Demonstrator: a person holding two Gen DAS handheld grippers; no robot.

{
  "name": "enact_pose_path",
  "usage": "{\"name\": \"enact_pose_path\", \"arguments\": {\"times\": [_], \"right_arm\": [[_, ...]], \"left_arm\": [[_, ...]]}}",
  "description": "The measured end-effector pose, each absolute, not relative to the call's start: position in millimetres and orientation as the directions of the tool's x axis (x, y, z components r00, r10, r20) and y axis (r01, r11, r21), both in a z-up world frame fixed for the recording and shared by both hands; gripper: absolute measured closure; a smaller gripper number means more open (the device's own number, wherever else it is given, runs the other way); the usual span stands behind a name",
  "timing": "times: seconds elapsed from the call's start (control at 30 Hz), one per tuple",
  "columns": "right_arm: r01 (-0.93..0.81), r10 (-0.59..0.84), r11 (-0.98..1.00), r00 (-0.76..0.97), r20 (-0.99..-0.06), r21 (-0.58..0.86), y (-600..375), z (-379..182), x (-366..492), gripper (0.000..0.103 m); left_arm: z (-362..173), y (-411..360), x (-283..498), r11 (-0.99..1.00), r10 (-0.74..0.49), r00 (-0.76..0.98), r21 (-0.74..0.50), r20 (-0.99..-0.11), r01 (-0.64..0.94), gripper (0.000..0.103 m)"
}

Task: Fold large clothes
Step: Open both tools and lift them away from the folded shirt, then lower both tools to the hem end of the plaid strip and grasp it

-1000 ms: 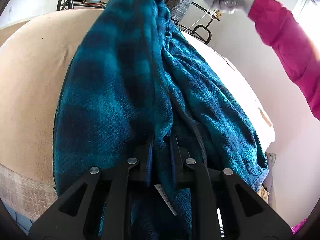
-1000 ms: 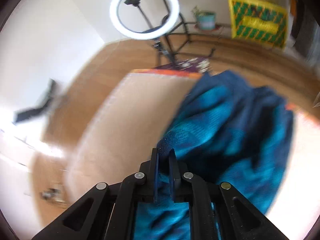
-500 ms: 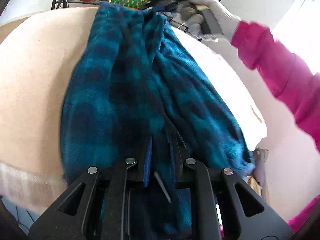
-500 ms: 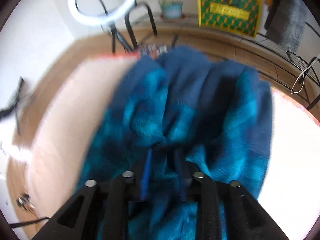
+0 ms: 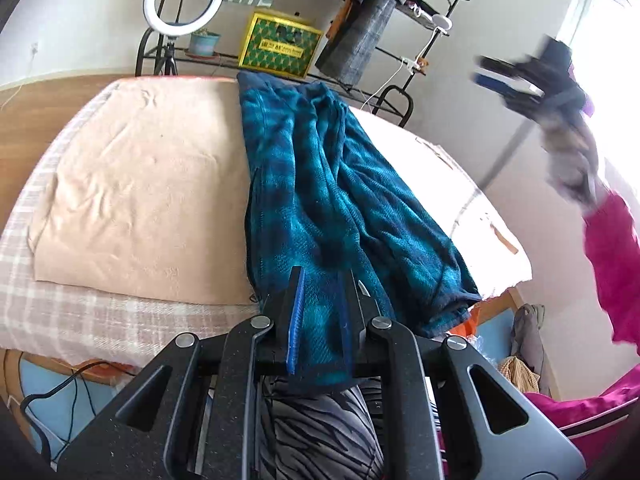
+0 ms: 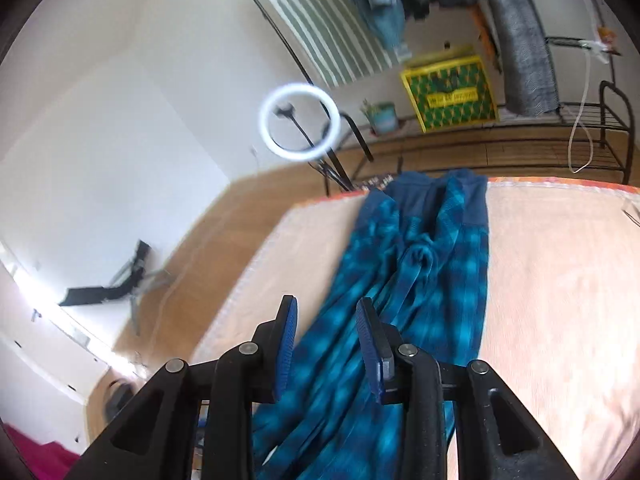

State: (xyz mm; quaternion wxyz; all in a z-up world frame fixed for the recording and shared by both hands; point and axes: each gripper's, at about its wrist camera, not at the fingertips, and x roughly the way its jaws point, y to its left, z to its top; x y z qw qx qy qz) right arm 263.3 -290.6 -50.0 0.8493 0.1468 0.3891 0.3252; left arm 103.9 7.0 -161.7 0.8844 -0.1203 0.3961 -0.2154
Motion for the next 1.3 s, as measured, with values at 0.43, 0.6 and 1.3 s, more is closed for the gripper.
{"name": "enact_pose_path", "arguments": {"times": [0.43, 0.6, 1.3], "right_arm": [[-0.349, 0.7, 0.705, 0.487, -0.522, 0.618, -351, -81, 123, 0.06], [-0.355, 0.668, 0.739, 0.496, -0.554, 0.573, -347, -84, 130, 0.049], [-0.372, 0.506, 0.823, 0.139, -0.851, 0.429, -144, -256, 314, 0.099]], "left_arm": [[-211, -80, 95, 0.886, -0.441, 0.526, -0.261, -0.727, 0.383, 0.058], [-230, -86, 109, 0.901, -0.412, 0.535, -0.241, -0.738, 0.36, 0.088], [-197, -75, 112, 0.804, -0.595, 0.5, -0.481, -0.63, 0.351, 0.098]]}}
